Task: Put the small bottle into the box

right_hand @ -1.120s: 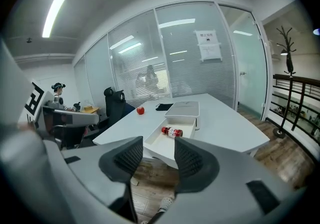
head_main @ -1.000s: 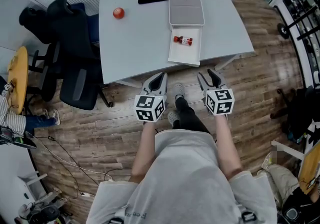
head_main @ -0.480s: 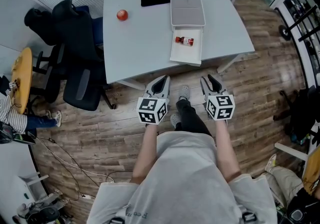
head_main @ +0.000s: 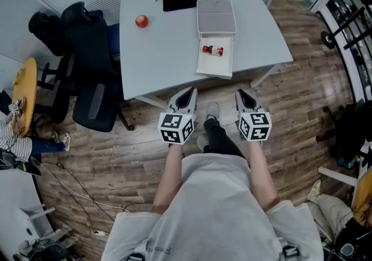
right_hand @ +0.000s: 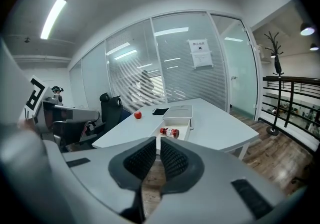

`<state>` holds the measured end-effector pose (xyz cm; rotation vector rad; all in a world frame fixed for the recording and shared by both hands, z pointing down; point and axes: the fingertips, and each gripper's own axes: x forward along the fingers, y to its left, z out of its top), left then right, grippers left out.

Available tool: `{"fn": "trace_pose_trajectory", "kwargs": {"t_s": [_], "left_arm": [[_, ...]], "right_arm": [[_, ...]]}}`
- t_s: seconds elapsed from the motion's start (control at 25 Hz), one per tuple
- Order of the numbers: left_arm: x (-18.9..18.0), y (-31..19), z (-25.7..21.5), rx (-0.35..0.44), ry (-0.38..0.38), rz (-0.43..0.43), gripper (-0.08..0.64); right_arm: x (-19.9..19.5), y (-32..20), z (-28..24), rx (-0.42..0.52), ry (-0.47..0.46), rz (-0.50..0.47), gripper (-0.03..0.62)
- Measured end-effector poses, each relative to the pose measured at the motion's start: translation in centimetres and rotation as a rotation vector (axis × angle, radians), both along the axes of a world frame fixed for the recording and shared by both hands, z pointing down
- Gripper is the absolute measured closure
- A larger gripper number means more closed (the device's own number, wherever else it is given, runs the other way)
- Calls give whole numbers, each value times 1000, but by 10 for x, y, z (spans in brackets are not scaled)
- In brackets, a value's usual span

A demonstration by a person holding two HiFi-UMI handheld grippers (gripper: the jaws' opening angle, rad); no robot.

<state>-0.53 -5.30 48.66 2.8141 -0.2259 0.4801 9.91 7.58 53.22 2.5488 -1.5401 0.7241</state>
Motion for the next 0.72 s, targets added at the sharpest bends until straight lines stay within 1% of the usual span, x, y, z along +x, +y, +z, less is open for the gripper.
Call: {"fn": "trace_pose_trajectory", "kwargs": {"t_s": [0.2,0.72], "left_arm": [[-3,2,-3,1,8,1,532],[-10,3,-1,-6,14,-9,532]], "right_arm": [[-4,0,-2,4,2,-3,574],[-13,-6,0,-1,-2,-34,575]]}}
